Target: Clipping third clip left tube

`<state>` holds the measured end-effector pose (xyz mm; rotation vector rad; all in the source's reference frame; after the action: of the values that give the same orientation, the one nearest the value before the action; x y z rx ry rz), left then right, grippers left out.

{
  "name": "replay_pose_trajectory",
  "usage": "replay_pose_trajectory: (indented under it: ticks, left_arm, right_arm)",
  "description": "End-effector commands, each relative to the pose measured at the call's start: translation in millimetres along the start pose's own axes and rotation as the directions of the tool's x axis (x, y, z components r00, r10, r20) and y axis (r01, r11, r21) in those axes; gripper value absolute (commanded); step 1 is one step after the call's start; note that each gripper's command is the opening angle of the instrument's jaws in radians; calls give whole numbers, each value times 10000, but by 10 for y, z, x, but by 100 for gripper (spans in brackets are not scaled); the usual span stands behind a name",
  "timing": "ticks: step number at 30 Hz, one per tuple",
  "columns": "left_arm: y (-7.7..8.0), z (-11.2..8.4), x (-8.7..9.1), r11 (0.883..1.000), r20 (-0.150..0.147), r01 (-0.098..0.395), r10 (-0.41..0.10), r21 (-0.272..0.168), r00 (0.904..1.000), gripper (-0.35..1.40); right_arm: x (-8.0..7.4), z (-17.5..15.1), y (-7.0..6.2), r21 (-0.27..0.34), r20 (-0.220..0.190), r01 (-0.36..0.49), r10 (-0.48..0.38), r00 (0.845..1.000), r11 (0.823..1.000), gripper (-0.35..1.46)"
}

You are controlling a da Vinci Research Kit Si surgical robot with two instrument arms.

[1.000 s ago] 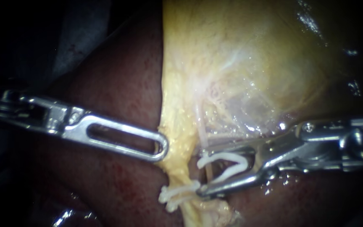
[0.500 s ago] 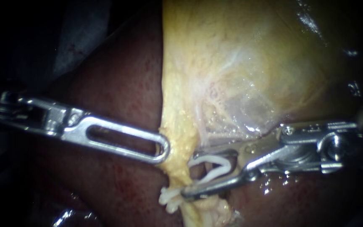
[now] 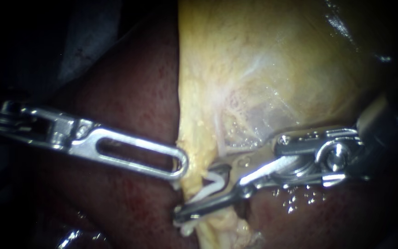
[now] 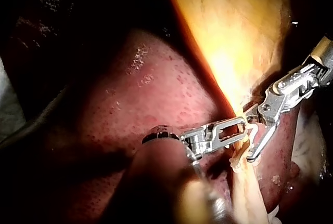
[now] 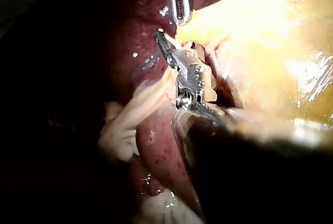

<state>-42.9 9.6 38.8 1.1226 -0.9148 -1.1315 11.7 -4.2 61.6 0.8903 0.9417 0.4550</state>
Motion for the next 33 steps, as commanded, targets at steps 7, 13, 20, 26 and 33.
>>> replay_pose_trajectory:
  ticks: [7, 13, 20, 26, 33]
  left_arm:
    - [0, 2, 0, 10000, 7, 1, -1, -8, 10000, -35]
    - [0, 2, 0, 10000, 8, 1, -1, -8, 10000, -35]
    - [0, 2, 0, 10000, 9, 0, 0, -9, 10000, -35]
    - [0, 2, 0, 10000, 9, -2, 2, -11, 10000, -35]
    - [1, 3, 1, 10000, 11, -5, 5, -15, 10000, -35]
  right_arm:
    - [3, 4, 1, -27, -13, -13, 13, 10000, 10000, 50]
    - [3, 5, 2, -23, -10, -10, 10, 10000, 10000, 49]
    - [4, 2, 3, -11, -10, -18, 18, 10000, 10000, 45]
    - [12, -9, 4, 61, -35, -418, 418, 9991, 9991, 8]
    - [22, -21, 4, 164, -73, -1180, 1181, 9930, 9929, -35]
